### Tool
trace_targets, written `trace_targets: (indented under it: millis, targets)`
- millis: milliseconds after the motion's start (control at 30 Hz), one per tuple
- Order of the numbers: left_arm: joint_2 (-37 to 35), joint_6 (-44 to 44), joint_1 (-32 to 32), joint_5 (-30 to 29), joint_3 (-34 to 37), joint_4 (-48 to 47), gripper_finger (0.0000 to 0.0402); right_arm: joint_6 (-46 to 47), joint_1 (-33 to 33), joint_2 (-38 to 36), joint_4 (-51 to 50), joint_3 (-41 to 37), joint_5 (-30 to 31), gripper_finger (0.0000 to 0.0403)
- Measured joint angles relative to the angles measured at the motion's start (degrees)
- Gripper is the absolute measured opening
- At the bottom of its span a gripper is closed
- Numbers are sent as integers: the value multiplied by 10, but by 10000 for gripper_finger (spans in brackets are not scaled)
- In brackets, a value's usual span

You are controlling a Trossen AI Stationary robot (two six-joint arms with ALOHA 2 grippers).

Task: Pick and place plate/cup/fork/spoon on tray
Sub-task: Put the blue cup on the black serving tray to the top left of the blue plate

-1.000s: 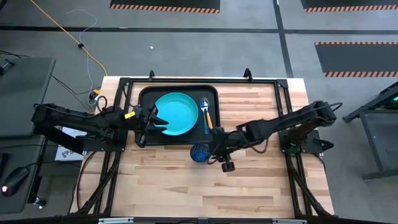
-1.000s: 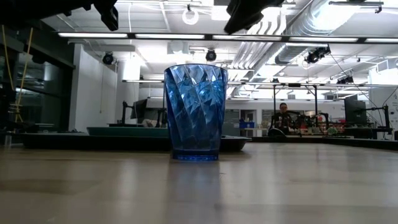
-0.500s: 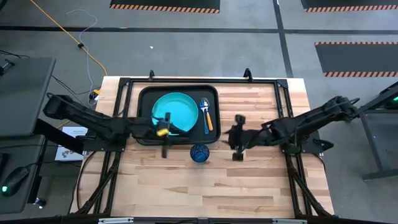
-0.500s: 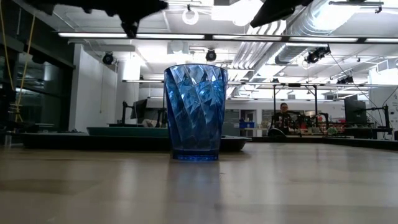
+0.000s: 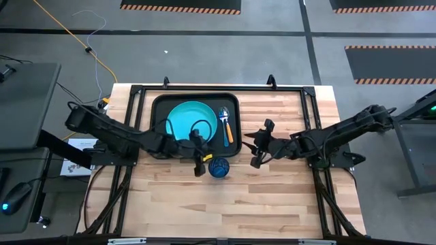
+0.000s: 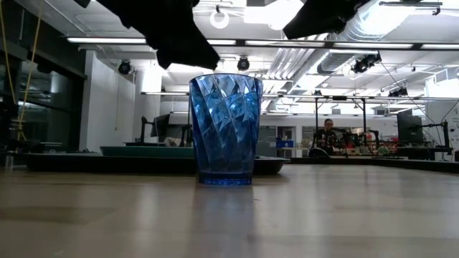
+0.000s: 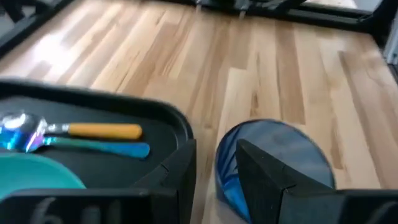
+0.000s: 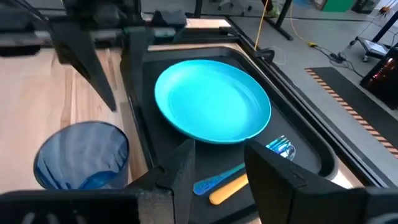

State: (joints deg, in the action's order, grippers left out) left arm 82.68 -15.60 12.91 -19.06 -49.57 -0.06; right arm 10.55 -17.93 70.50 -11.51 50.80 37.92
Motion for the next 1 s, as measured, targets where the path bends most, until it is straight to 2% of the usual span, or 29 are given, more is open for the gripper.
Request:
trace_targets:
  millis: [233,467,700,833,1000]
  targets:
    - [2,-23,1,69,-1,-18,102,23,0,0,14,0,0,131]
    - [31,-49,14,70,-1,-26,102,25,-1,10,16,0,6,131]
    - [65,-54,-10,67,-19,-35,102,23,-1,11,18,0,8,131]
    - [66,-57,-11,98,-22,-36,102,20,-1,11,19,0,8,131]
    - [66,-60,-11,100,-22,-43,102,21,-1,11,19,0,6,131]
